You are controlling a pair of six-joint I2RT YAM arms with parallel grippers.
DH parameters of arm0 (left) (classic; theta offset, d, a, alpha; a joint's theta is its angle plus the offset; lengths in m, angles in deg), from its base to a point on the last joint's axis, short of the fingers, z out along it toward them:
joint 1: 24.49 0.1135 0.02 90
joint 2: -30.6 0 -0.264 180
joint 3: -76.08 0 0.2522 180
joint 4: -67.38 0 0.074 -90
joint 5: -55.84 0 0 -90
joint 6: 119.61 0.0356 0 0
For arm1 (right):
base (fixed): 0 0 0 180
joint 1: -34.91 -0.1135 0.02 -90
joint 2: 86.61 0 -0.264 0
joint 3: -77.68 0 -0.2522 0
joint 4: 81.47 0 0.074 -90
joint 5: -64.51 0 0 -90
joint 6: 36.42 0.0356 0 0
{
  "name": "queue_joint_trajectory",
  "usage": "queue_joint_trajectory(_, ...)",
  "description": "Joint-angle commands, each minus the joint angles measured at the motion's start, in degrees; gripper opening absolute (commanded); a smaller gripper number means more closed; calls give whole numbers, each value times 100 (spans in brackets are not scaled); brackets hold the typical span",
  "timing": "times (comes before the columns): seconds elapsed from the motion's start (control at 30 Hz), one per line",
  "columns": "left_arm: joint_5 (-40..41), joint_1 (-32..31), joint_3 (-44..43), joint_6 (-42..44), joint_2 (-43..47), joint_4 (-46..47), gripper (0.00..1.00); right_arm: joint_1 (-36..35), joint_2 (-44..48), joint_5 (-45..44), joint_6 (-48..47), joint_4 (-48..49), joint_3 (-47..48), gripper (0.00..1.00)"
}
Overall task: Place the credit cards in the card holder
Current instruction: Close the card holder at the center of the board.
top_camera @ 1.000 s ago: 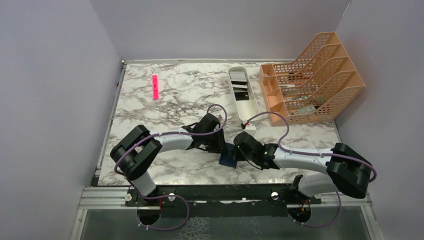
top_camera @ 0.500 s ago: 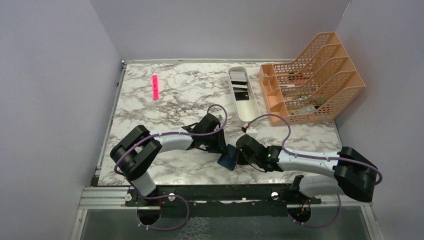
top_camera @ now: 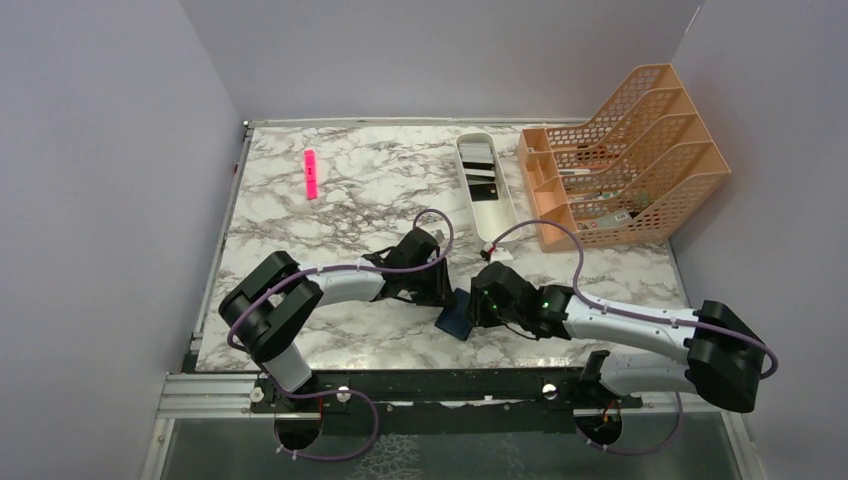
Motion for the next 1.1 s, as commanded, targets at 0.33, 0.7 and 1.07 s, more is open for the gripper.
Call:
queue_joint_trajectory(0.33,266,-29,248,54,-148,-264,37,571,-367,691,-951,326,176,23)
queue_joint_trajectory(0.7,259,-30,257,18,-96,-222,38,616,-572,1097,-945,700,-36,17)
queue_joint_trajectory(1.07,277,-28,274,-30,0,-246,39,611,-659,1133,-915,637,-117,10)
